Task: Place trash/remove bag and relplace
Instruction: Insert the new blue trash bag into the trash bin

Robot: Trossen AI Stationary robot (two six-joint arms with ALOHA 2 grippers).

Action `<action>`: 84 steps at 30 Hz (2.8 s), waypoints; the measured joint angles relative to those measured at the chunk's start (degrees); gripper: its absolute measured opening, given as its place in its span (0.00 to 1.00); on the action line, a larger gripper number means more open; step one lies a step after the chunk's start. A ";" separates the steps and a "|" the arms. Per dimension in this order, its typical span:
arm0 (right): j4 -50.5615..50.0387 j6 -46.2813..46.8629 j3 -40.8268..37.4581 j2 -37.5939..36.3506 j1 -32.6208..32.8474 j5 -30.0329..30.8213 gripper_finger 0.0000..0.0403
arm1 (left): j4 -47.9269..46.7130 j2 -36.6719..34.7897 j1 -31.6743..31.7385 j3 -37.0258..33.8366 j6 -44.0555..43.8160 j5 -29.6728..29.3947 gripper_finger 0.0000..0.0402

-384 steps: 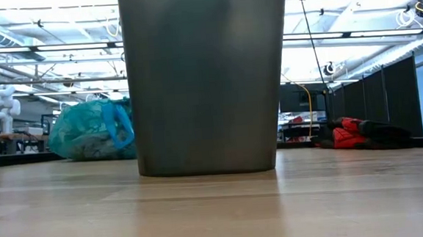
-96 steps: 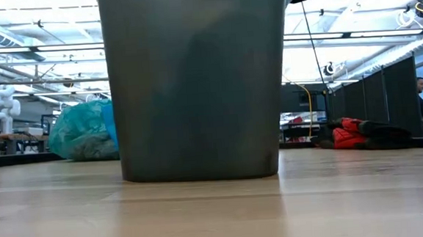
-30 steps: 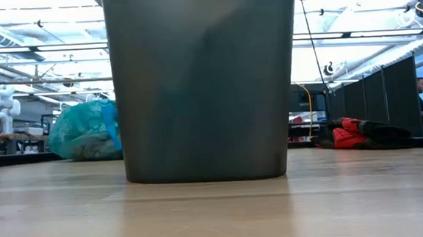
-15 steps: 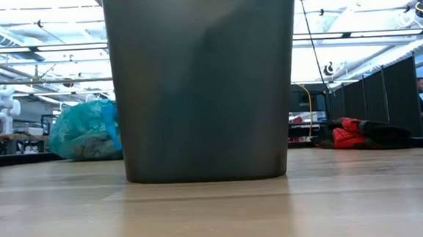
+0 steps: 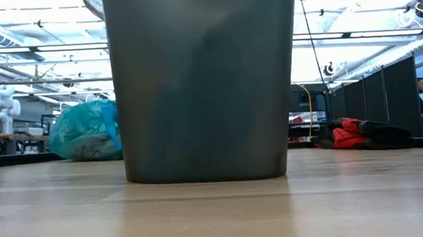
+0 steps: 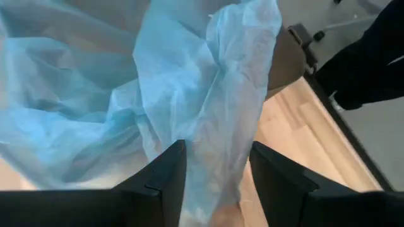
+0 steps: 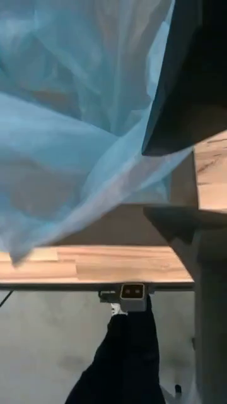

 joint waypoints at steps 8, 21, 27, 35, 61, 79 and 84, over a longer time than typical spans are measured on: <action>2.11 0.62 -0.04 0.66 -0.54 1.46 0.02 | -0.96 -0.03 -3.31 0.00 -3.88 3.50 0.06; 8.38 4.32 -0.04 0.43 5.13 2.33 0.02 | -0.87 -0.32 -13.40 0.00 -12.71 3.08 0.00; 10.61 5.50 0.02 0.28 4.69 6.33 0.17 | 0.65 -0.32 -14.63 0.00 -12.75 2.13 0.00; 2.68 2.12 0.02 0.38 0.93 6.93 0.44 | 0.50 -0.32 -14.61 0.00 -12.78 2.00 0.00; 1.69 15.66 0.00 1.68 11.14 7.21 0.01 | 2.70 -0.32 -14.61 0.00 -27.71 -3.23 0.00; 0.31 23.53 0.00 3.15 14.45 13.74 0.00 | 5.40 -0.29 -25.24 -2.48 -38.67 -18.20 0.00; 0.24 24.15 0.00 3.15 14.36 15.15 0.00 | 6.87 -0.27 -27.78 -5.88 -41.10 -20.52 0.00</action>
